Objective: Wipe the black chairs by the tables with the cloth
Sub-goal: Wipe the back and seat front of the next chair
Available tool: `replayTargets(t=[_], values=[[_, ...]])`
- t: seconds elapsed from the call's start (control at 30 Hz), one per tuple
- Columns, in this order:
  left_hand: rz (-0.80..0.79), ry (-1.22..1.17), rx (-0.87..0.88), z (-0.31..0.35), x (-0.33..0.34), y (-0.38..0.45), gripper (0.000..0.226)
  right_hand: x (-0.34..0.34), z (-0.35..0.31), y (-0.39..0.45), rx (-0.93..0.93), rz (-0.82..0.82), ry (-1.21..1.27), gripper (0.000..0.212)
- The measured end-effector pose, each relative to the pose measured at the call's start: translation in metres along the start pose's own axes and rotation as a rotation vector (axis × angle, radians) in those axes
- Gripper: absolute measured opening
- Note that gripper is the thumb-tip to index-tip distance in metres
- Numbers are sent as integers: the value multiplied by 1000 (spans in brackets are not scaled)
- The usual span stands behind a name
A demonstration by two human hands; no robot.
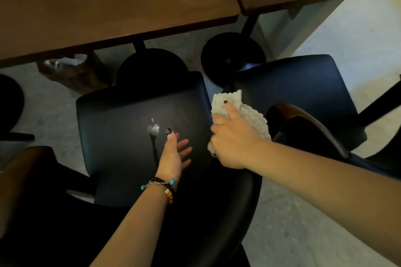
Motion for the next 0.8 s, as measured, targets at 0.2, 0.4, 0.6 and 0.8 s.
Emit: replayTargets(t=[0.2, 0.4, 0.6, 0.8], values=[[-78, 88, -75, -20, 27, -23, 46, -5, 76, 48, 259, 29, 811, 26], [-148, 181, -78, -35, 39, -25, 51, 21, 103, 40, 379, 173, 1434, 23], [-158, 333, -79, -44, 38, -19, 45, 14, 45, -9, 182, 483, 803, 29], [-213, 600, 0, -40, 43, -21, 32, 14, 86, 24, 404, 240, 1281, 31]])
Point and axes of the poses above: each hand's wrist, its own y-axis towards the middle knuckle, its own x-axis out of the palm, z = x × y, the point moved 6 cm from there along y, towards the middle knuckle, and after that the axes turned 6 degrees about -z, right-handed, at the moved point
